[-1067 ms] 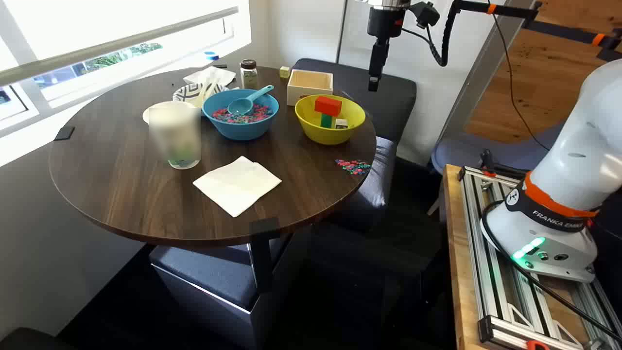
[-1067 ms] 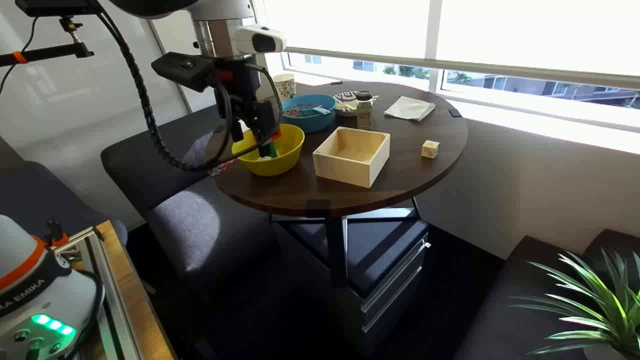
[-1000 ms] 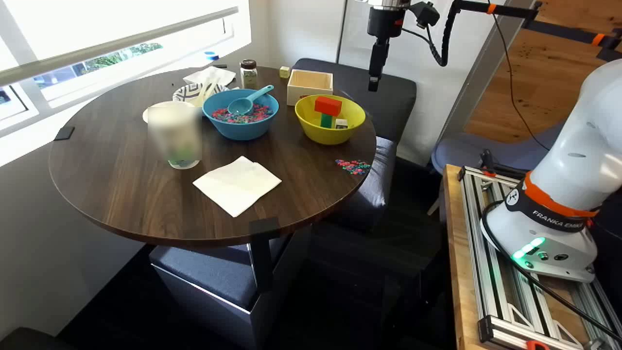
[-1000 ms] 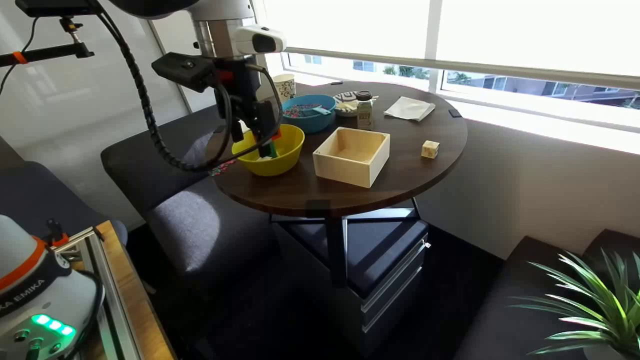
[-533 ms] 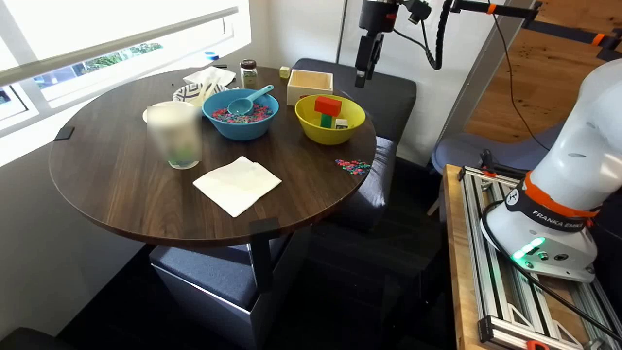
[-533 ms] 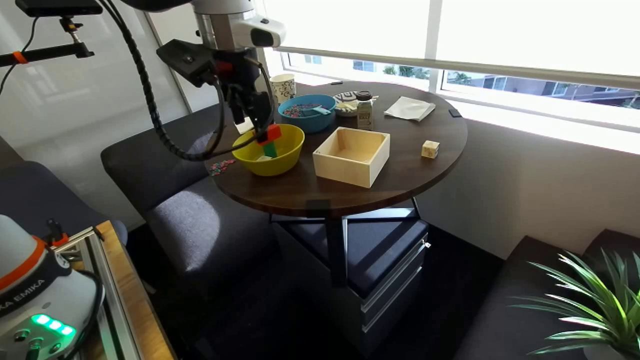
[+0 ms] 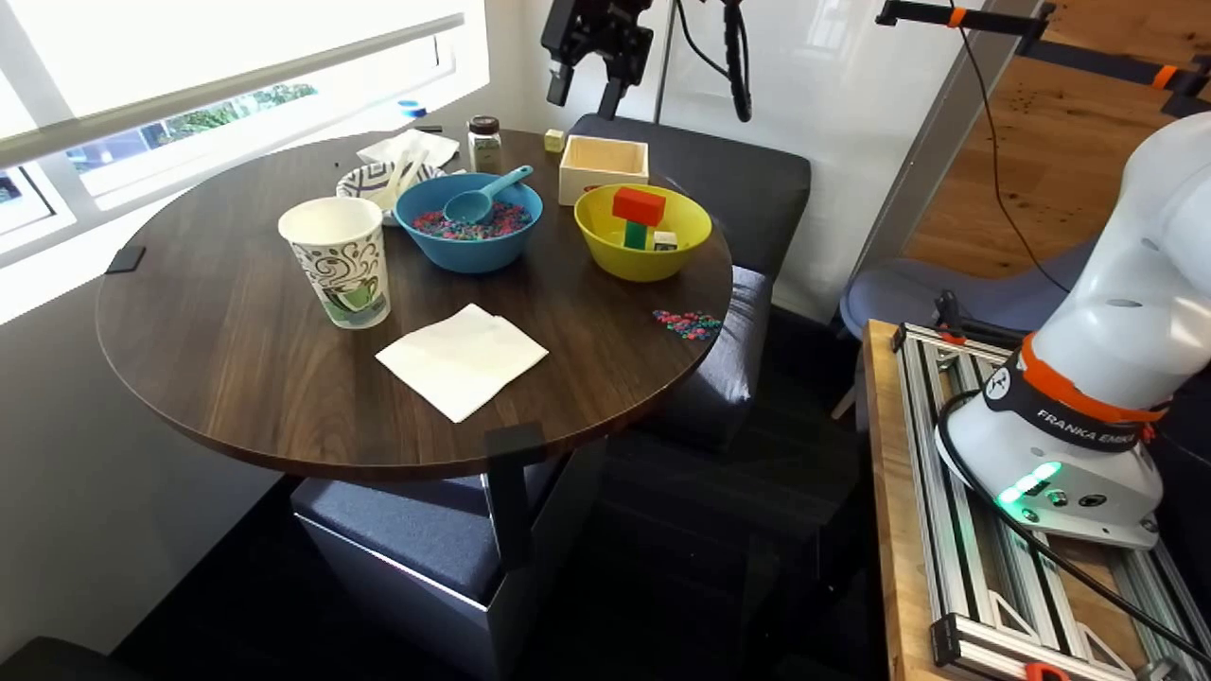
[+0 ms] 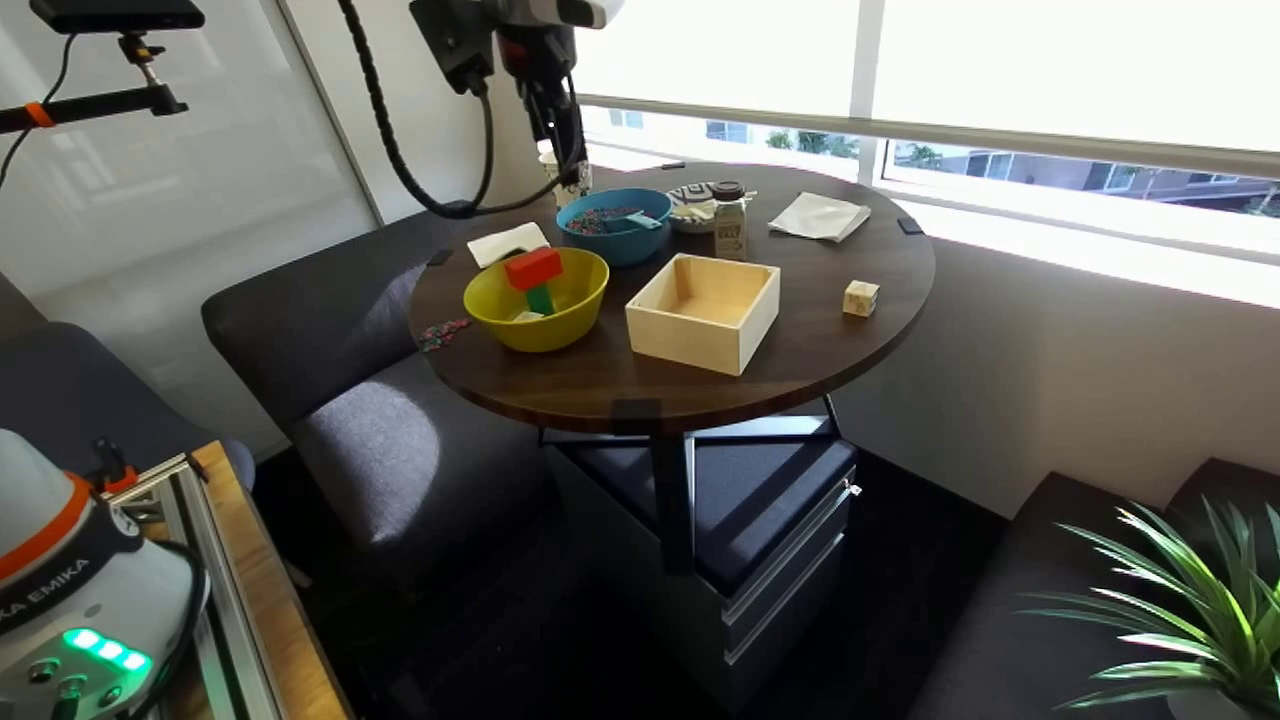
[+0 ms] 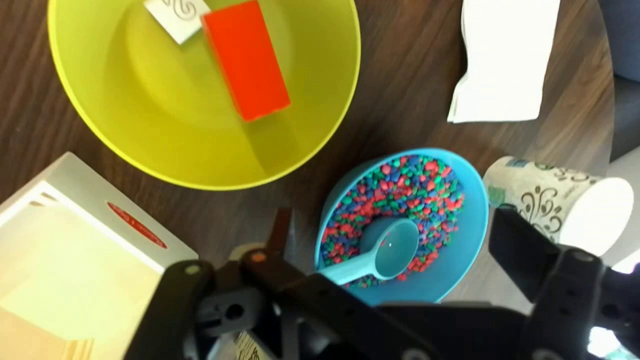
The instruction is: Scoop some contents from the blue bowl into the box
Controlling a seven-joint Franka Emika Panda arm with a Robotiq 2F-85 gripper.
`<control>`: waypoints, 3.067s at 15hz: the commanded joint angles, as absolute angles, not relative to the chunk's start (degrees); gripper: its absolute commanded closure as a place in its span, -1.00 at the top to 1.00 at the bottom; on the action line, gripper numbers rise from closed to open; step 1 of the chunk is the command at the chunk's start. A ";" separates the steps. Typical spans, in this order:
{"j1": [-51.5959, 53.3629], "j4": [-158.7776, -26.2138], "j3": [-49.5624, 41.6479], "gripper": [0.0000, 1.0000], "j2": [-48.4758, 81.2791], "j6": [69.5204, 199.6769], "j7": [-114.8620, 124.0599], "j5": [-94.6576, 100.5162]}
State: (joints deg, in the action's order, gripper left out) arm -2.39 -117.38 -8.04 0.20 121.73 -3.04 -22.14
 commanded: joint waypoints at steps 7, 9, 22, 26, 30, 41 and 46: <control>-8.39 -105.43 -7.24 1.00 11.93 109.66 -12.14 -34.88; -11.40 -102.43 -7.47 1.00 15.33 104.71 -18.11 -40.02; -15.26 -98.36 -6.63 1.00 23.51 106.64 -19.23 -46.06; -15.85 -95.73 -6.02 1.00 26.90 106.54 -19.93 -48.96; -16.78 -91.74 -5.80 1.00 30.11 105.98 -19.11 -51.17; -17.49 -86.19 -4.53 0.87 36.08 105.58 -16.90 -52.44; -17.83 -84.82 -3.83 0.80 37.36 104.19 -16.29 -52.11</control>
